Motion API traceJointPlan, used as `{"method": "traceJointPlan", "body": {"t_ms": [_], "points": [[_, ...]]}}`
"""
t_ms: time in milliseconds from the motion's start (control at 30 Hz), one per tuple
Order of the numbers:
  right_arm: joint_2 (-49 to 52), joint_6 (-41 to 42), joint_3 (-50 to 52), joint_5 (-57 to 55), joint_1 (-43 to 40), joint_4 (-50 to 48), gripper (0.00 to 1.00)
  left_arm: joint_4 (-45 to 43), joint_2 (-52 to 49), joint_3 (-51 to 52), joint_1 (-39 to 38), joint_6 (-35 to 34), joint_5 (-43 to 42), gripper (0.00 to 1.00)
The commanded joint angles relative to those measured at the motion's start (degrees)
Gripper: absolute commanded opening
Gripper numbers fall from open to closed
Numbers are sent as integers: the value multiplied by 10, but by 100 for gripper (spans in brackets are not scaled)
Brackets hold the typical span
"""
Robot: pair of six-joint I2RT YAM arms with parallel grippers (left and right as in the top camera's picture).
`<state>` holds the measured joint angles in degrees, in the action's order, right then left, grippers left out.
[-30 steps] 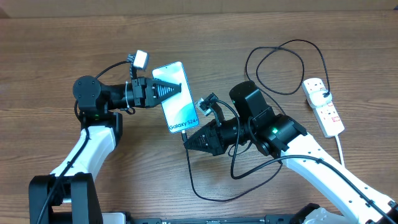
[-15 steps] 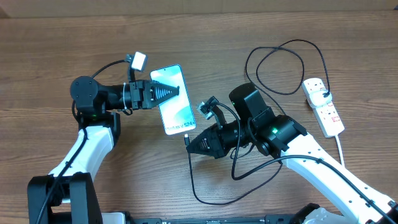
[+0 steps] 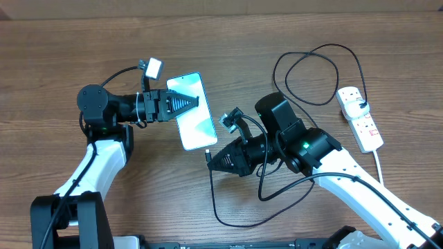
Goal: Plug charger to phone and switch on socket
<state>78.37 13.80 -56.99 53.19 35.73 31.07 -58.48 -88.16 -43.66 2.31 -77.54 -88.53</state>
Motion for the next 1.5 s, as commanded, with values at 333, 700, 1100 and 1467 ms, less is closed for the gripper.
{"method": "traceJointPlan", "body": {"t_ms": [333, 700, 1100, 1467], "points": [[2, 30, -3, -422, 1, 163, 4, -5, 5, -10, 22, 44, -20, 4], [142, 59, 11, -442, 6, 117, 54, -4, 5, -10, 24, 54, -20, 4], [156, 115, 11, -407, 14, 72, 77, -4, 5, -10, 31, 51, -20, 4], [233, 205, 10, -431, 45, 29, 66, -4, 5, -10, 95, 2, -20, 4]]}}
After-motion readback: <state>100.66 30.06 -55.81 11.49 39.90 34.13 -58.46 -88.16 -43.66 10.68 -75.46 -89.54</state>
